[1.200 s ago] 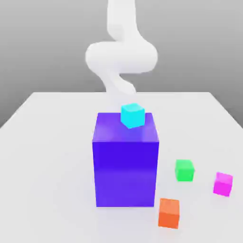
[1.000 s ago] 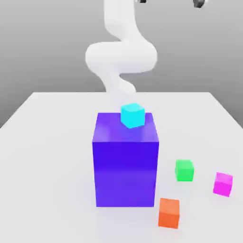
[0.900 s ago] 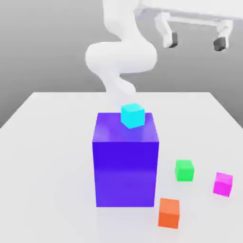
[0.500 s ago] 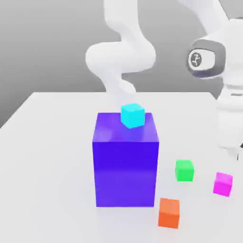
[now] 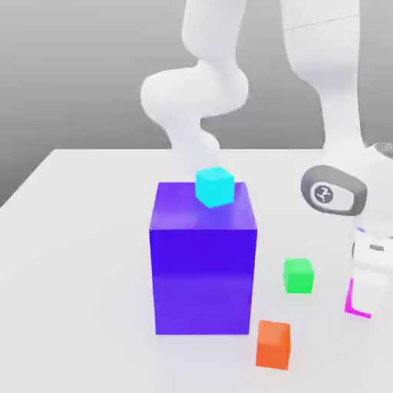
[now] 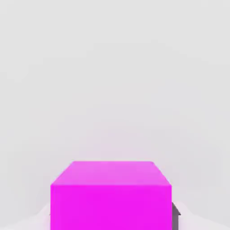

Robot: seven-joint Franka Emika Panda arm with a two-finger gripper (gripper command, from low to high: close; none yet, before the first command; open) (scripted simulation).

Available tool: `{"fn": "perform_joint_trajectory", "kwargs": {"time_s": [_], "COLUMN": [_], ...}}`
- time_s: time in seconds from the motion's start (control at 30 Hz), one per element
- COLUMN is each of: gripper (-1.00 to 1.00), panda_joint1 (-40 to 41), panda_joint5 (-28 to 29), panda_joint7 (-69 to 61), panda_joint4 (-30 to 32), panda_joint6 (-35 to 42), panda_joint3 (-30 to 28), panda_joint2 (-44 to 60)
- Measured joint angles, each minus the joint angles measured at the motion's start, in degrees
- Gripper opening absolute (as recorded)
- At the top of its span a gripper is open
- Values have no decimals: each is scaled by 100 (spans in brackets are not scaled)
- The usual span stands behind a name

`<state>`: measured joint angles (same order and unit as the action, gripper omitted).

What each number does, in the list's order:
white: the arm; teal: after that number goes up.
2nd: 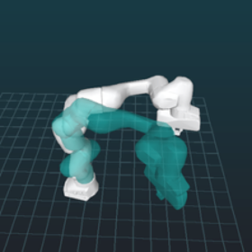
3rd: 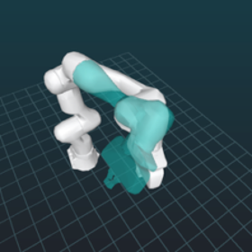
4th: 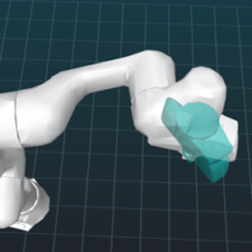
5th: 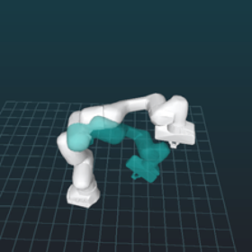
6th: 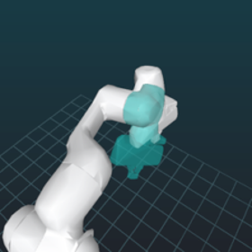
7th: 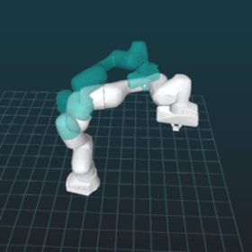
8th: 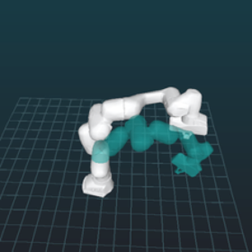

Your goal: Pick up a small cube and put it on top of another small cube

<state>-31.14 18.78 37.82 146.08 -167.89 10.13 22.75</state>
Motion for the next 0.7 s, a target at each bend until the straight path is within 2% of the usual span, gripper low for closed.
{"fn": "perform_joint_trajectory", "kwargs": {"time_s": [0.1, 0.23, 0.33, 0.53, 0.7], "gripper": [-100, -100, -100, -100, -100], "panda_joint1": [232, 511, 607, 465, 376], "panda_joint5": [-257, -963, -1559, -2507, -2771], "panda_joint7": [-198, -731, -1170, -1873, -2092], "panda_joint4": [88, 315, 747, 1681, 2333], "panda_joint6": [282, 841, 1007, 1279, 1281], "panda_joint3": [290, 706, 845, 718, 528], "panda_joint2": [-365, -1176, -1812, -3059, -3723]}}
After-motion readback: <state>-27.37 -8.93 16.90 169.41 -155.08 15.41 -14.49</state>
